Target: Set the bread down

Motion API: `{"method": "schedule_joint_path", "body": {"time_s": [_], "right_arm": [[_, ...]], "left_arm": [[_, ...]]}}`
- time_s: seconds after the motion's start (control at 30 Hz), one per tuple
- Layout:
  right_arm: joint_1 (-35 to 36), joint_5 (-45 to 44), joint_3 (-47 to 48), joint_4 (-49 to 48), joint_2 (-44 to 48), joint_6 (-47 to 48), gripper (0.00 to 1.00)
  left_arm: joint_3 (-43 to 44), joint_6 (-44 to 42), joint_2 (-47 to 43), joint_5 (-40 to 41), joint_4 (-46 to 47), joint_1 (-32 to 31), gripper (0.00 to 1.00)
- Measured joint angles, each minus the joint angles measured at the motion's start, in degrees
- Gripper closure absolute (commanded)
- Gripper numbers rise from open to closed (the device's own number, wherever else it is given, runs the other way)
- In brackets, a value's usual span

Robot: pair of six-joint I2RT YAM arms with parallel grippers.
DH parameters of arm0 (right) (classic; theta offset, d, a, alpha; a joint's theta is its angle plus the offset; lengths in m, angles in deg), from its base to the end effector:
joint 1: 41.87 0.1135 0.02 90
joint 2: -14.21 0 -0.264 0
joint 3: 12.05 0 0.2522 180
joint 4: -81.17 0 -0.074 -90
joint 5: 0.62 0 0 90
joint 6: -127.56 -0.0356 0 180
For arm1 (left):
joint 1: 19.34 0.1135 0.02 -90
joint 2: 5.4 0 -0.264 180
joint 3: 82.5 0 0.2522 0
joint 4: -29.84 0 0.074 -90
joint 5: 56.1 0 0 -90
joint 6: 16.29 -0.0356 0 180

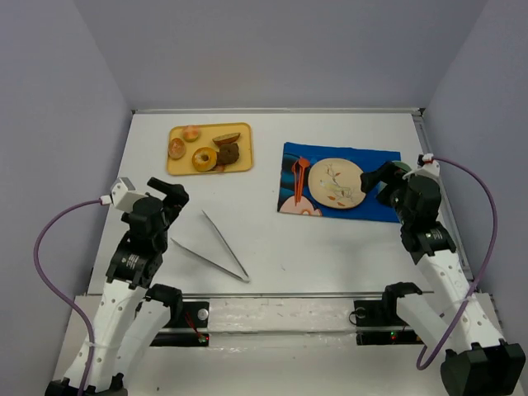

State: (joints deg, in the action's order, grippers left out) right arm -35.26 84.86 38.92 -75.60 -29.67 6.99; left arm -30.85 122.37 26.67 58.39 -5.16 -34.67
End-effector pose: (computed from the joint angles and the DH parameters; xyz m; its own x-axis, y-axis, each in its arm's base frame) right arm 0.1842 0.0185 0.2972 -0.2579 0.4805 -0.8382 0.1064 0.8764 0.4697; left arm 0.1355 -0.0218 0.3099 -0.0607 -0.6918 -0.7195 -0.2882 0.7023 -0.6510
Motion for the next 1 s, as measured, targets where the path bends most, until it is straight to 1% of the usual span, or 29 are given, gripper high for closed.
{"method": "schedule_joint_path", "body": {"time_s": [0.2, 0.37, 0.5, 0.6, 0.67, 0.73, 0.8, 0.83, 0.93, 1.0], "right_arm": [[0.0, -1.3, -1.7, -0.8, 3.0, -0.4, 0.00], [0.0, 0.0, -4.3, -2.4, 5.7, -0.4, 0.00], [0.0, 5.0, -5.3, -5.4, 6.2, 0.8, 0.00], [0.3, 11.5, -5.2, -7.9, 4.1, 3.0, 0.00], [2.3, 13.2, -4.8, -8.9, 2.2, 4.5, 0.00], [9.3, 11.9, -3.6, -8.7, -0.5, 7.5, 0.00], [19.5, 10.6, -1.1, -8.7, -3.8, 11.1, 0.00], [23.3, 9.9, 0.2, -8.7, -5.4, 12.8, 0.00], [39.9, 5.0, 7.2, -9.6, -15.7, 19.9, 0.00], [48.4, 2.4, 11.8, -10.1, -24.0, 23.8, 0.00]], "left_arm": [[1.3, 0.0, -0.4, -0.5, -1.9, 0.0, 0.01], [1.5, 0.0, -0.4, -0.8, -2.6, 0.0, 0.01], [1.5, -0.1, -0.4, -1.1, -3.2, 0.0, 0.01], [1.5, -0.2, -0.5, -1.4, -3.2, 0.0, 0.01], [1.5, -0.4, -0.5, -1.7, -3.1, 0.0, 0.01], [1.4, -0.7, -0.8, -2.3, -2.7, 0.0, 0.01], [1.4, -1.0, -1.0, -2.9, -2.0, 0.0, 0.01], [1.4, -1.2, -1.0, -3.1, -1.8, 0.0, 0.01], [1.4, -1.4, -1.0, -3.5, -1.8, 0.0, 0.01], [1.4, -1.5, -1.0, -3.7, -1.7, 0.0, 0.01]]}}
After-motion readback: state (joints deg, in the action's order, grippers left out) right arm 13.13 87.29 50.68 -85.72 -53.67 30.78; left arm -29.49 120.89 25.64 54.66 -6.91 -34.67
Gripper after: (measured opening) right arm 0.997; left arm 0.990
